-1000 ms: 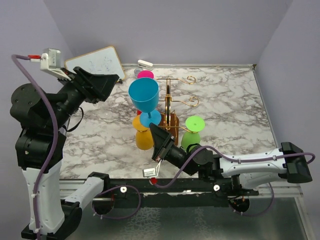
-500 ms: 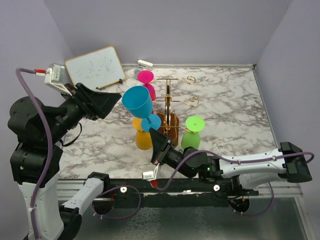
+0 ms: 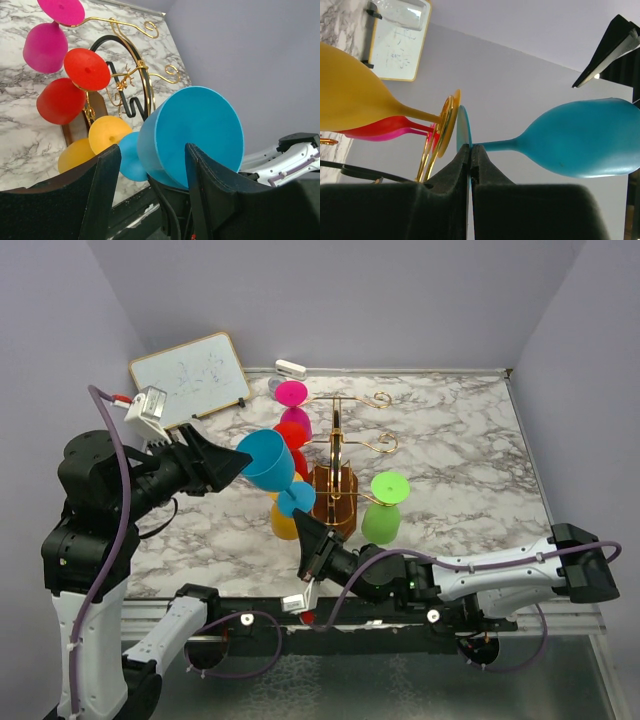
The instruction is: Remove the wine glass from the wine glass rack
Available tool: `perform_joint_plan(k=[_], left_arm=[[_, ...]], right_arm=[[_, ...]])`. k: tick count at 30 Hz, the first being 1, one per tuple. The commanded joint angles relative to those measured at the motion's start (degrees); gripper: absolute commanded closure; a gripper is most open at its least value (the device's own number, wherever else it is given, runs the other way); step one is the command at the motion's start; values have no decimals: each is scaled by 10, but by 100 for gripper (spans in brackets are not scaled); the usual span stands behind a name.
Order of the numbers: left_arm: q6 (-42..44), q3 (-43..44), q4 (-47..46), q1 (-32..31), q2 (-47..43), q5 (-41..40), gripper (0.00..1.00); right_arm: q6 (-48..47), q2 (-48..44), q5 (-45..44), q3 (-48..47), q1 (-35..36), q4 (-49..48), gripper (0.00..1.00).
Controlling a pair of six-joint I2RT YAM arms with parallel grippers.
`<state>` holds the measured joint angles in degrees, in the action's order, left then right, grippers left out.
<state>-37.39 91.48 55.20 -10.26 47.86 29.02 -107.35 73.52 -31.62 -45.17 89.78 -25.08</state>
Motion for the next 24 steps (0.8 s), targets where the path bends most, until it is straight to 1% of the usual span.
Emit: perform_joint_plan(k=[1,8,17,19,21,23,24], left_arm=[[19,6,28,-6,-7,-20,44],[25,-16,31,-12,-9,-25,45],[39,-28,44,-18,-9,-32,60],[42,-22,46,-19,-9,-35,69],[42,-16,47,-19,-7,-35,81],[42,-9,46,-19,-5,-33,97],[42,-5,45,-19,-5,-32,100]], right_arm=[[-7,-1,-13,13,13,50,99],[-2,-6,-11,23,21,70,99],[-4,-14,-11,26,22,70,98],[-6,-14,-11,26,23,63,98],[-8,-14,-13,23,22,55,98],[-11,-14,-13,21,22,43,98],[-12,-14,-13,20,22,38,97]])
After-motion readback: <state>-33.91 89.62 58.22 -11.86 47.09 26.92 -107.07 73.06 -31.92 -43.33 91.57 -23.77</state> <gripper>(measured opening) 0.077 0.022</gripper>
